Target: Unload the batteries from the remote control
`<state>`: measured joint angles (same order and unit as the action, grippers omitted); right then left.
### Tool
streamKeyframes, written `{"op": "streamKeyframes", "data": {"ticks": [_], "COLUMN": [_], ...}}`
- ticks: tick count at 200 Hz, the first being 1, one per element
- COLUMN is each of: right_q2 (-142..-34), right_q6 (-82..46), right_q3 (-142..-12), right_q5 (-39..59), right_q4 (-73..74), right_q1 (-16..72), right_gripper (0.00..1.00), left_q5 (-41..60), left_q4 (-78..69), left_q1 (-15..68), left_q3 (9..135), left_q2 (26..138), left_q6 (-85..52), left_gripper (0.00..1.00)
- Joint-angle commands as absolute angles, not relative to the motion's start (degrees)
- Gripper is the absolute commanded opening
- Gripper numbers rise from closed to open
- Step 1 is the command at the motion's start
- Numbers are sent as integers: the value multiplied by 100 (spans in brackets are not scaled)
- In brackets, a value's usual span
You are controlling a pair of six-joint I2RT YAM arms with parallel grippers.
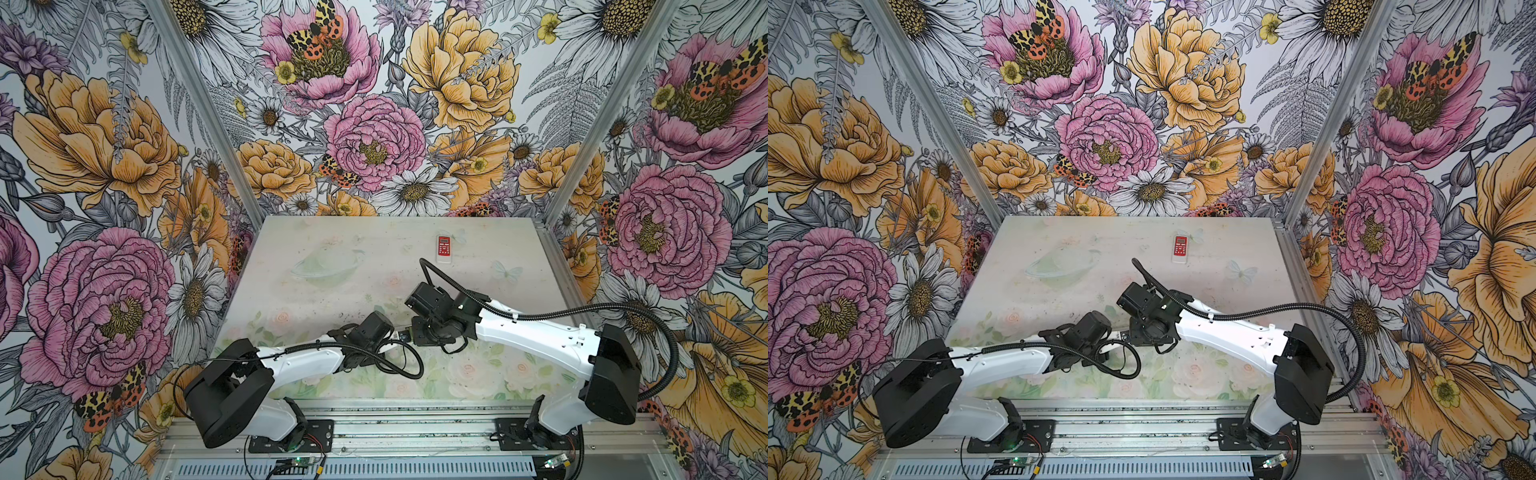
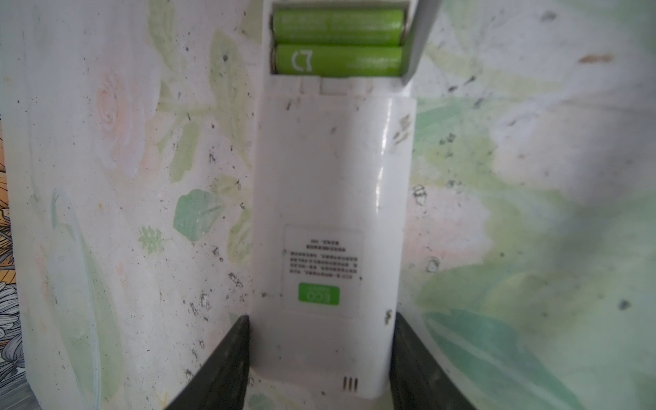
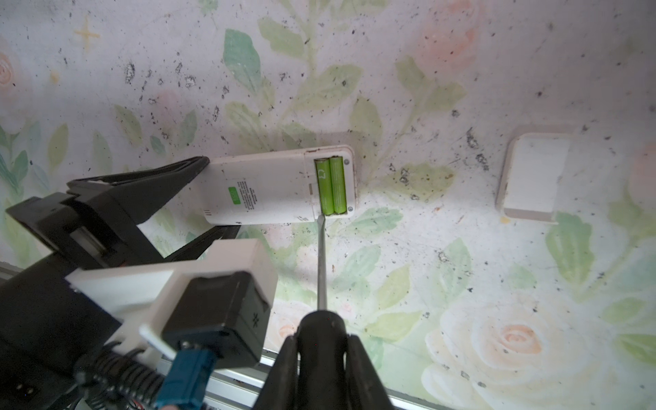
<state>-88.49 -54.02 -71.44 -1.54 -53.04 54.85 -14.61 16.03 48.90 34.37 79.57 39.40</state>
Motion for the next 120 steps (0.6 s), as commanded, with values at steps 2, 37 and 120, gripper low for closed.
{"op": "streamKeyframes", "data": {"ticks": [2, 37, 120], "right_q2": [-8877, -8815, -8789], "right_q6": [-5484, -5536, -5528], "right_q3": [-7078, -7004, -7031], "right_q5": [-326, -394, -476], "right_q4": [-5232, -5265, -5383], "right_q1": [5515, 5511, 5515], "right_gripper": [0, 0, 0], "left_q5": [-1446, -1450, -1468], "left_q4": [1397, 1407, 1416], "left_q1": [4920, 4927, 4905], "left_q3": [3436, 3436, 3437], "left_q2": [7849, 7849, 7841], "left_q6": [3937, 3937, 3929], "left_gripper": [21, 21, 20]}}
